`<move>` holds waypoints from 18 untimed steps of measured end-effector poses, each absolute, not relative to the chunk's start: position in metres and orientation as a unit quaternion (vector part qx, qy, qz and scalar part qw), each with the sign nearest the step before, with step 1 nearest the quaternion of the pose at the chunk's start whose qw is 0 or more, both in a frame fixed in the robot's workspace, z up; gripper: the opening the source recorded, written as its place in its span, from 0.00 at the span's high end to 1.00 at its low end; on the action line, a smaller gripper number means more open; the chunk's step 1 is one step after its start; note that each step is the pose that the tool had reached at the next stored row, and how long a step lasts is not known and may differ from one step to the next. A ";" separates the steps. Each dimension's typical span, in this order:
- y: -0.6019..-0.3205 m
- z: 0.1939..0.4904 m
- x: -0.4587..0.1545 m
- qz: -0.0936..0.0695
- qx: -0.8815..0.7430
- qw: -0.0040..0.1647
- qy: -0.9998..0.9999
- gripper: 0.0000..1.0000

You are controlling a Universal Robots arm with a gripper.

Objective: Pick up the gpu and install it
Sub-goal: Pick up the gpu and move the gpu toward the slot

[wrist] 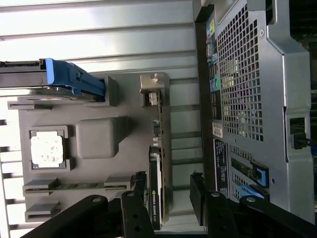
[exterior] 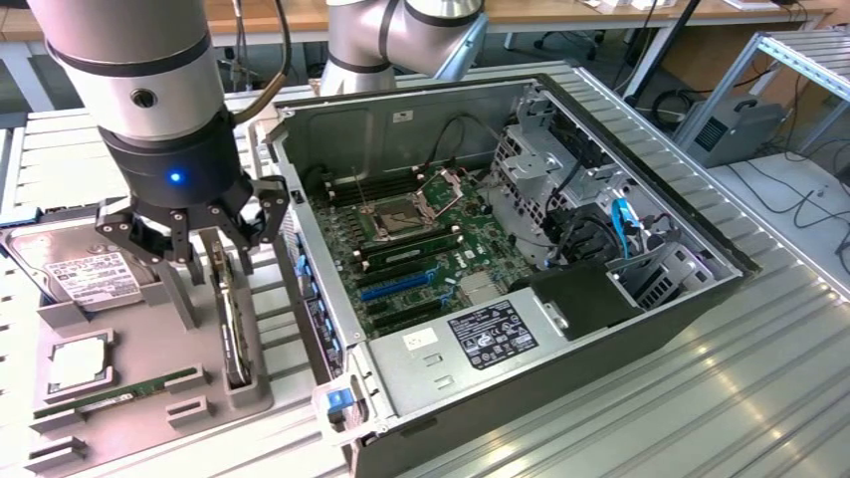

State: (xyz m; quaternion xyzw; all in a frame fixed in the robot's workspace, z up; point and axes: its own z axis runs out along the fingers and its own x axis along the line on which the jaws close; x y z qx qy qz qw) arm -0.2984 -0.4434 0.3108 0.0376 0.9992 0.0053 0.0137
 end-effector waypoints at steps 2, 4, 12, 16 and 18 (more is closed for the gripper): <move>-0.443 0.310 -0.298 0.005 0.038 0.014 0.999 0.52; -0.443 0.309 -0.298 0.005 0.038 0.014 0.999 0.52; -0.443 0.305 -0.299 0.005 0.038 0.014 0.999 0.52; -0.443 0.303 -0.301 0.005 0.038 0.014 0.999 0.52; -0.443 0.303 -0.302 0.005 0.038 0.014 0.999 0.52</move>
